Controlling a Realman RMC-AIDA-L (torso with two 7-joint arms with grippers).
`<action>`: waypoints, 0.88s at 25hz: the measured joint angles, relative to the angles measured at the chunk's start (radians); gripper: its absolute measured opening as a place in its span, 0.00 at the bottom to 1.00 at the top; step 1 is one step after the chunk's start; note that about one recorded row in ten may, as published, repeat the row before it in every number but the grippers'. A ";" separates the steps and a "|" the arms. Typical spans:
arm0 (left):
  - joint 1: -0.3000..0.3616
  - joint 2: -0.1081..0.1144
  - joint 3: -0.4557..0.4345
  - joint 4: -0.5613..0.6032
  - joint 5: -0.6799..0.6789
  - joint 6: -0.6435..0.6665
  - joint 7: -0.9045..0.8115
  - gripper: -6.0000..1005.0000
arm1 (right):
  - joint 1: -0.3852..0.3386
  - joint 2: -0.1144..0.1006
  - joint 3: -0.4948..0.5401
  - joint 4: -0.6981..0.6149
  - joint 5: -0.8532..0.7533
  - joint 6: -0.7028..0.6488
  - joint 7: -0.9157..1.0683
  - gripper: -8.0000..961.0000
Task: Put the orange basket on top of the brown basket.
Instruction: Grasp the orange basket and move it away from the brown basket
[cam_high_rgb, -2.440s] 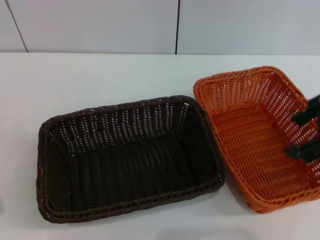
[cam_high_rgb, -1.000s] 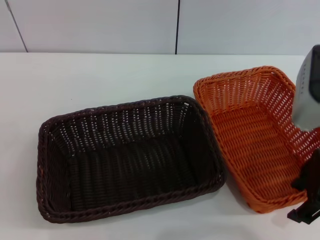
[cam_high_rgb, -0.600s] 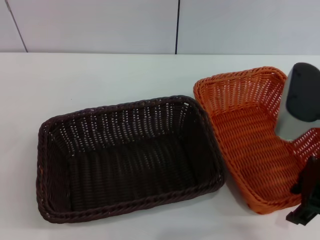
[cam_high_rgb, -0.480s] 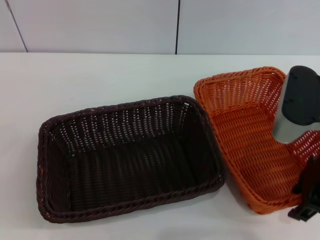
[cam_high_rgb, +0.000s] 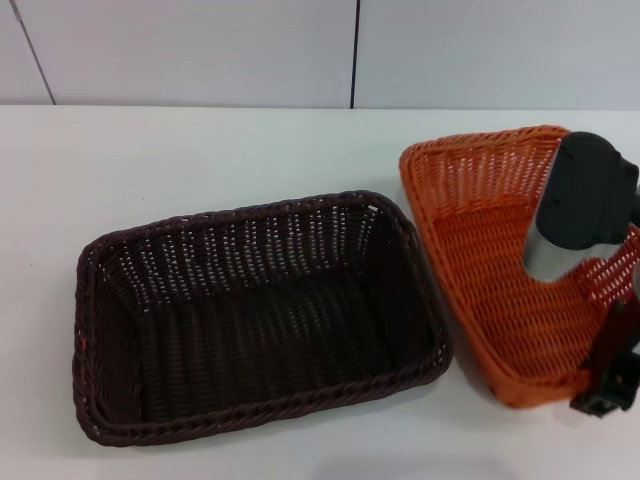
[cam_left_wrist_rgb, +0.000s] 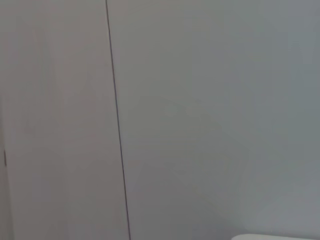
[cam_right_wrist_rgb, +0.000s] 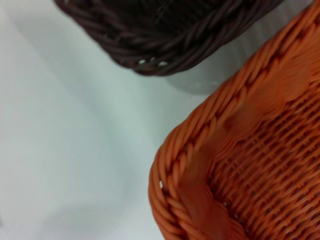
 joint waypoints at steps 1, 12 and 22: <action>-0.002 0.000 0.001 0.008 0.001 0.007 0.000 0.81 | 0.000 0.000 -0.002 -0.011 -0.002 0.006 0.008 0.41; -0.003 0.001 0.013 0.033 0.012 0.015 0.001 0.72 | 0.001 0.001 -0.043 -0.144 -0.001 0.088 0.084 0.23; 0.008 0.003 0.021 0.030 0.013 0.028 0.000 0.73 | 0.012 0.001 -0.045 -0.206 -0.011 0.117 0.125 0.17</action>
